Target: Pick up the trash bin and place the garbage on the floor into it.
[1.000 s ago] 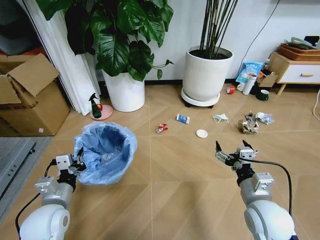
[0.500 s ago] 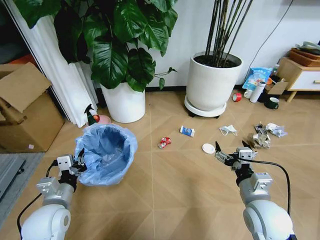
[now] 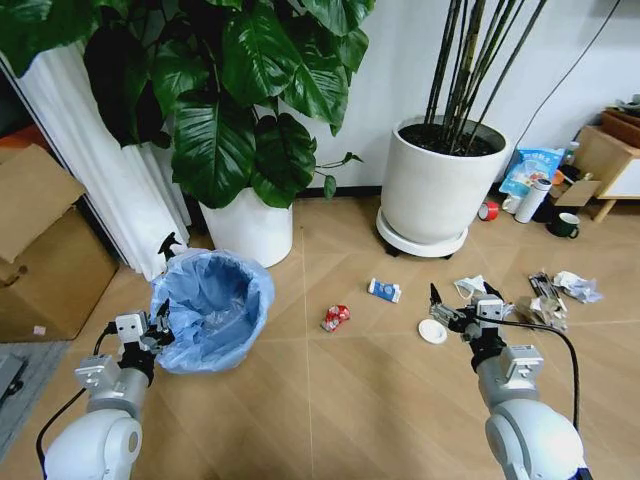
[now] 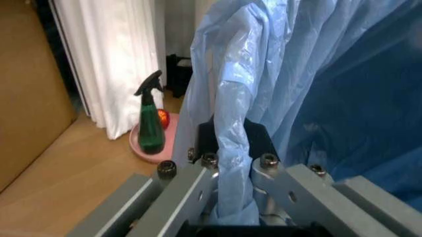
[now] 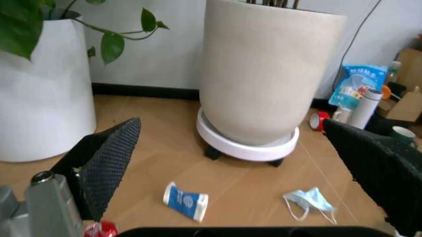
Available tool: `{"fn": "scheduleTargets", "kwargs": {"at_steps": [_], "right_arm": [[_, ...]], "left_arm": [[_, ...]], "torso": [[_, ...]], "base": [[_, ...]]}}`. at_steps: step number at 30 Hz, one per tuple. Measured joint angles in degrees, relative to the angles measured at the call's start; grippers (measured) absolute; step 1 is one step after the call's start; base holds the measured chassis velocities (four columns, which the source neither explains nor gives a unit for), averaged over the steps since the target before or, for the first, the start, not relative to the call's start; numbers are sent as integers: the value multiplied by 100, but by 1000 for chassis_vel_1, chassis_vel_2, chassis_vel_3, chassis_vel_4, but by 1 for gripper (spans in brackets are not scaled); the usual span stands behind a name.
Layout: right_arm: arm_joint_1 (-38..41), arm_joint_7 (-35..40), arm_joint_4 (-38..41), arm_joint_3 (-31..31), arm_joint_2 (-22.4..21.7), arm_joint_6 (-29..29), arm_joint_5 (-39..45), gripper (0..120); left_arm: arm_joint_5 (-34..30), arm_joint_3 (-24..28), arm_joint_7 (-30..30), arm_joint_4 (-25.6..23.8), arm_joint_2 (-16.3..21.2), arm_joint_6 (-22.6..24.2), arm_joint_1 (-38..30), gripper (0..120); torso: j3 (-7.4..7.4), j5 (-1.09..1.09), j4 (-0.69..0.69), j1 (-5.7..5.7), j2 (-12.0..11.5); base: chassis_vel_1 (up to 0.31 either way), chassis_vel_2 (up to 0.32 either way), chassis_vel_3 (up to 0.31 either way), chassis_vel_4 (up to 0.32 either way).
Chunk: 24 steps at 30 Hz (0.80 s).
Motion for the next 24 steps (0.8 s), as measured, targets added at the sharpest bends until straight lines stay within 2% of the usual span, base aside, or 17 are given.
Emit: {"fn": "scheduleTargets", "kwargs": {"at_steps": [1,7,16,20,21,24], "right_arm": [[0,-17,-25,-34,0,5,-2,100],[70,-27,-232,-141,-1,108,-32,100],[478,65,-1182,-455,-7,285,-7,100],[879,171,-2117,-825,110,438,93,100],[879,171,-2117,-825,110,438,93,100],[1299,173,-2979,-1147,259,511,208,100]], "left_arm": [[0,-8,1,5,-8,-2,8,0],[0,-66,21,34,-53,-41,58,0],[-98,-158,60,274,-47,-224,102,0],[-119,-164,212,391,56,-339,169,0],[-119,-164,212,391,56,-339,169,0],[-179,-155,231,414,199,-349,203,0]], "torso": [[-1,5,0,0,0],[1,3,1,1,0],[-2,3,0,-2,0],[-1,4,0,-2,0],[-1,4,0,-2,0],[0,1,1,-1,0]], "base": [[-174,200,190,-218],[-134,171,152,-149],[5,-12,-13,8],[0,0,0,0],[0,0,0,0],[0,0,0,0]]}}
